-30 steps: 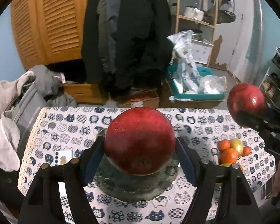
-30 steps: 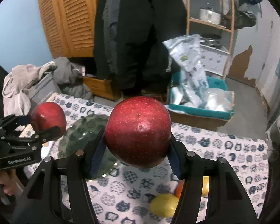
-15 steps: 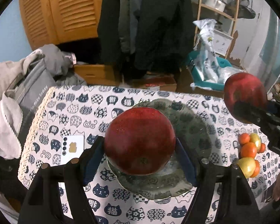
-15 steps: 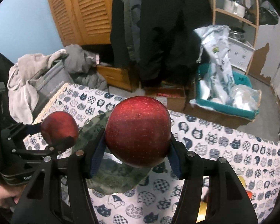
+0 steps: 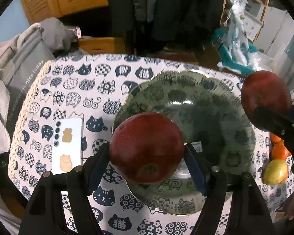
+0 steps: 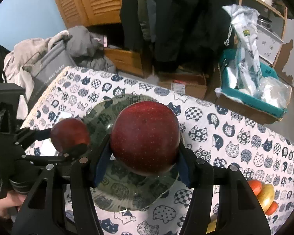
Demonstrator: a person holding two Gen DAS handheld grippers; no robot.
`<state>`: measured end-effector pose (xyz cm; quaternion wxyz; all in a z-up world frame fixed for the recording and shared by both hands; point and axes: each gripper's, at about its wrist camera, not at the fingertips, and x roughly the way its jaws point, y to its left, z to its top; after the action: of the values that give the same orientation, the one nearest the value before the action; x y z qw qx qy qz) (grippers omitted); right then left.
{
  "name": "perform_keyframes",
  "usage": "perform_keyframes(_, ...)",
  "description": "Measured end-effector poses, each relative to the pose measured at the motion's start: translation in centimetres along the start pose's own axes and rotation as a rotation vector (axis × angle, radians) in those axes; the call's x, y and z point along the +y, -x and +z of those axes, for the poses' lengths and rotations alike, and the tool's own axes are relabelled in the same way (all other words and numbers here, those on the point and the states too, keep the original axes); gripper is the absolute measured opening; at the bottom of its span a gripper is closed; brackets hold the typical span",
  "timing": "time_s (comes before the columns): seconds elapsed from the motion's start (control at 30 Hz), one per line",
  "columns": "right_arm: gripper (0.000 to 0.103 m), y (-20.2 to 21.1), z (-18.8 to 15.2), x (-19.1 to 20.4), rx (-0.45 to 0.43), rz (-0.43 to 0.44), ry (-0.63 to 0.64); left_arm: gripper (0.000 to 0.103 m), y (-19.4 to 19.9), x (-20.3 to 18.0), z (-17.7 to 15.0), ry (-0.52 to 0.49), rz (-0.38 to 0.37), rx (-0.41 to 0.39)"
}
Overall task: Organize fruits
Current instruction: 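Lift both red apples and carry them over the green glass bowl, then lower both apples into the green bowl and open both tools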
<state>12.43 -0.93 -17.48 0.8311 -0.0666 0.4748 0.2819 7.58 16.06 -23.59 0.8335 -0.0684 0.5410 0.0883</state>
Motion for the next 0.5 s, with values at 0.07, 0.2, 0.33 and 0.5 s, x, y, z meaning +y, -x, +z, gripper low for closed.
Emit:
perform_keyframes(0.07,0.061,-0.7,-0.2,0.1,0.014,0.003,0.0,0.077,-0.8,0.1,0.0,0.002,-0.001,0.019)
perform_keyframes(0.2,0.061,-1.8,-0.5,0.2,0.038,0.008,-0.002,0.077,-2.2,0.0,-0.2,0.002,-0.007,0.056)
perform_keyframes(0.33,0.061,-2.6,-0.7,0.4,0.058,0.016,-0.004,0.077,-3.4,0.0,-0.4,0.002,-0.014,0.095)
perform_keyframes(0.5,0.061,-3.3,-0.9,0.3,0.074,0.022,-0.014,0.077,-4.6,-0.1,-0.7,-0.001,-0.013,0.129)
